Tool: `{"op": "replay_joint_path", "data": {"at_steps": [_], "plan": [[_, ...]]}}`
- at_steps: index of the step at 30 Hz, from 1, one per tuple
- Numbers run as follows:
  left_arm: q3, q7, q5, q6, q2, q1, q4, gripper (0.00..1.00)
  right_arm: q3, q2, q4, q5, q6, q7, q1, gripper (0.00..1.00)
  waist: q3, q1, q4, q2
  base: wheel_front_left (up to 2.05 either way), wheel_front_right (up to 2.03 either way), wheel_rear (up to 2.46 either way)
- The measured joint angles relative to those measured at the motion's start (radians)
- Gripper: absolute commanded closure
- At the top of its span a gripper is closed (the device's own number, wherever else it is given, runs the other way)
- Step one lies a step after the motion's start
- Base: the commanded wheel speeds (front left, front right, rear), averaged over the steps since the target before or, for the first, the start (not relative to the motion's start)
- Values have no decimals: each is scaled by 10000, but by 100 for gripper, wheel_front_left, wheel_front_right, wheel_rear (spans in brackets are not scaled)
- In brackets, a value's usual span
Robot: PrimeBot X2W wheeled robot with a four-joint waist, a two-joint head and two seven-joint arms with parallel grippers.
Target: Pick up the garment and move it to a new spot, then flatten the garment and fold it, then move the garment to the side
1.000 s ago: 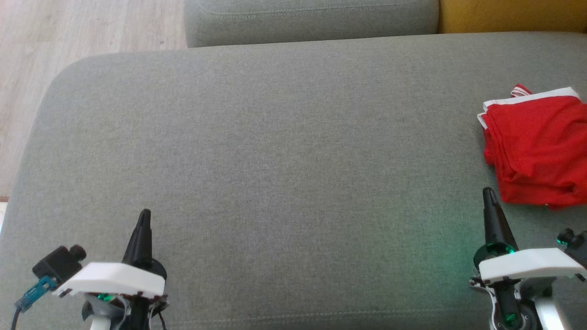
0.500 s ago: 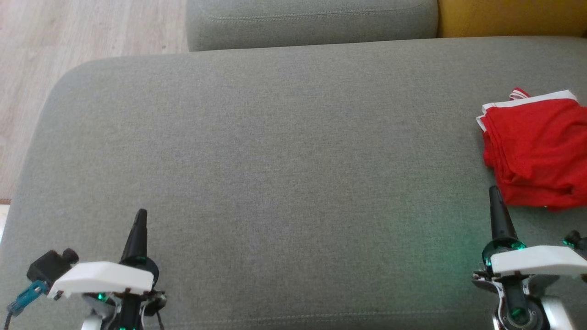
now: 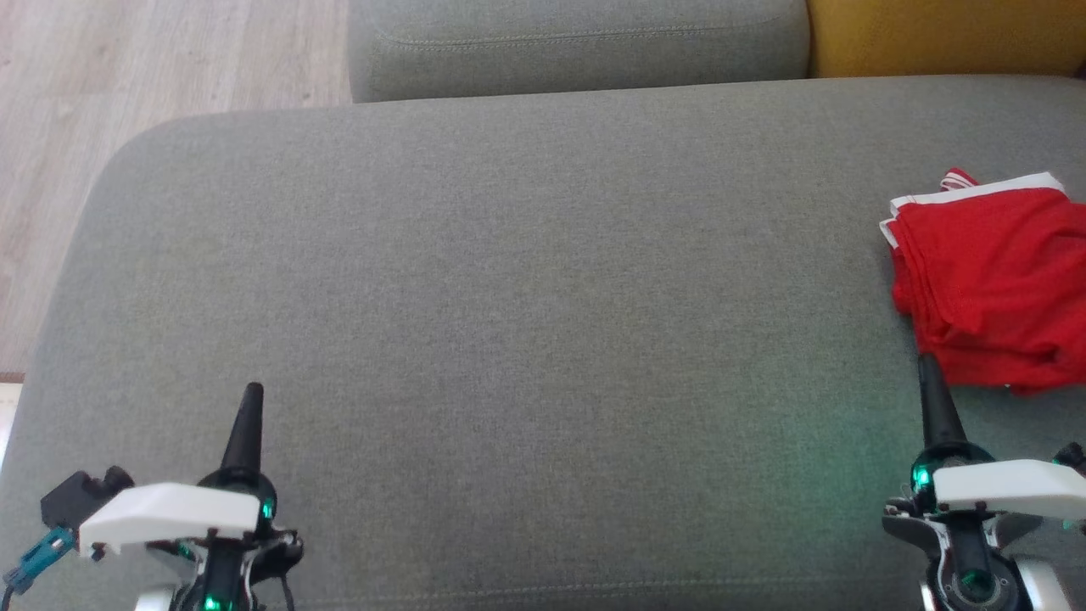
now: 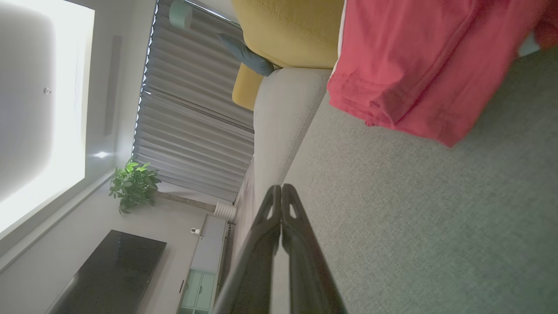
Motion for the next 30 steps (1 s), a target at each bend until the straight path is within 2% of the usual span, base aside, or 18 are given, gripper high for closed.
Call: {"op": "replay_joint_path", "data": {"at_steps": [30], "plan": [[759, 869, -3149, -437, -272, -256, 286, 100, -395, -8, 497, 3262, 0, 353, -228, 100, -258, 0, 45, 0, 0, 0, 0]]}}
